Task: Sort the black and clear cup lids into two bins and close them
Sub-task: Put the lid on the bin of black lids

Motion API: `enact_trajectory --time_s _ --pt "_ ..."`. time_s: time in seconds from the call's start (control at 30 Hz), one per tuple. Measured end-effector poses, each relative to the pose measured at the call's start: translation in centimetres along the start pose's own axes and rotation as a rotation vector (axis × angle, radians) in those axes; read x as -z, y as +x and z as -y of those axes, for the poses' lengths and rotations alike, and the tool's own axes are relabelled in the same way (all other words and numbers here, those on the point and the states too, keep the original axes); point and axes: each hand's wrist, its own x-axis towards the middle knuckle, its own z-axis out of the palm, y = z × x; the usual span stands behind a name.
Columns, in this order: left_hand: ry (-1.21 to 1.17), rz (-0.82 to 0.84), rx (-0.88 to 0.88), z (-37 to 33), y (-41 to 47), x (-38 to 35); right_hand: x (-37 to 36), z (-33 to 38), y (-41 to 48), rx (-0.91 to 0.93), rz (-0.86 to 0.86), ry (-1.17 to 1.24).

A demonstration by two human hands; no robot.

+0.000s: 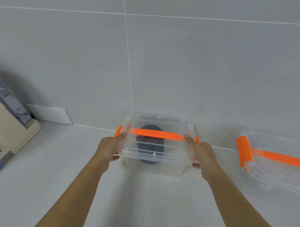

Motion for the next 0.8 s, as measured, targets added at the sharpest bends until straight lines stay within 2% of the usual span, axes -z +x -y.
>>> enact_trajectory --time_s 0.03,0.1,0.2,0.33,0.8 --pt "-0.003 -0.033 -0.054 0.1 0.0 -0.2 -0.1 -0.2 -0.1 -0.016 0.028 0.058" --pt "0.027 -0.106 -0.184 0.4 -0.1 -0.6 -0.3 -0.6 0.0 0.075 -0.019 0.101" --pt "0.095 -0.139 -0.296 0.5 -0.3 -1.0 -0.5 -0.6 -0.3 0.278 -0.119 -0.013" --pt "0.190 -0.143 -0.356 0.8 -0.2 -1.1 -0.8 -0.7 -0.7 0.380 -0.184 -0.169" --pt "0.418 -0.255 -0.480 0.8 0.1 -1.8 -0.8 -0.3 -0.6 0.517 -0.286 -0.462"
